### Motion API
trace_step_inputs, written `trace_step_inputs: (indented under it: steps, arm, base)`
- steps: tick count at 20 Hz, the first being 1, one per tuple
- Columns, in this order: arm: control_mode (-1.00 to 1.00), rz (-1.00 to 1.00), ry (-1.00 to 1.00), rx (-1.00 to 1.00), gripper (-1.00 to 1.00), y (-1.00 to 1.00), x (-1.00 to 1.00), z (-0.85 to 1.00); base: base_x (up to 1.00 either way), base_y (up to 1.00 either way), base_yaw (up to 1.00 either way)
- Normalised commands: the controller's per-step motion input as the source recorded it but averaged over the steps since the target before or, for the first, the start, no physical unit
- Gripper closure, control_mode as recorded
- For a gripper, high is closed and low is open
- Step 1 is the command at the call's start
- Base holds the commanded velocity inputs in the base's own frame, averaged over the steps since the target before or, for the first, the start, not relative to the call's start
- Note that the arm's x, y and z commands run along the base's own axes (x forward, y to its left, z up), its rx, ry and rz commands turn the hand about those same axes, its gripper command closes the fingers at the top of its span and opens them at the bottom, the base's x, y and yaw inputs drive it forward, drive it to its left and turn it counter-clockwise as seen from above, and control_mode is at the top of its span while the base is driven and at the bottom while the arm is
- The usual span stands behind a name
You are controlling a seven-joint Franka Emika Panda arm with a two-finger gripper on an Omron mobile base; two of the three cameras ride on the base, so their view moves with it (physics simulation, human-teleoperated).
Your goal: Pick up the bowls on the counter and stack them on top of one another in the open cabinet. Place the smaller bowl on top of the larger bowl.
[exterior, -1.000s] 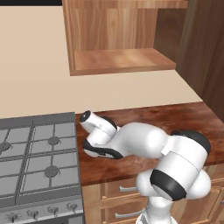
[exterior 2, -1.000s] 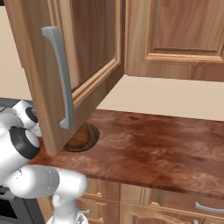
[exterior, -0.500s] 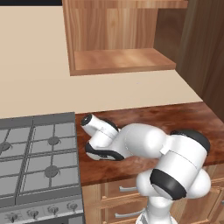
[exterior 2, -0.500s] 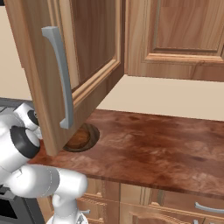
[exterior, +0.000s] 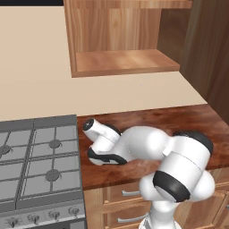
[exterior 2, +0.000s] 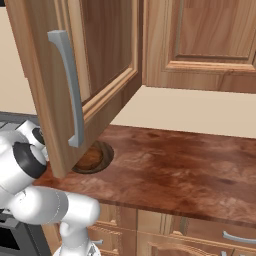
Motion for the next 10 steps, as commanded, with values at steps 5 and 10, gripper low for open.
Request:
trace_step_inputs:
  steps: [5,10]
  arm:
    - [-1.00,0.00,0.00,0.00,-1.00,0.00,0.00,-0.08]
    - [-1.00,0.00,0.00,0.00,-1.00,0.00,0.02,-0.11]
  base:
    - [0.00,0.00,0.00]
    - [0.00,0.00,0.00]
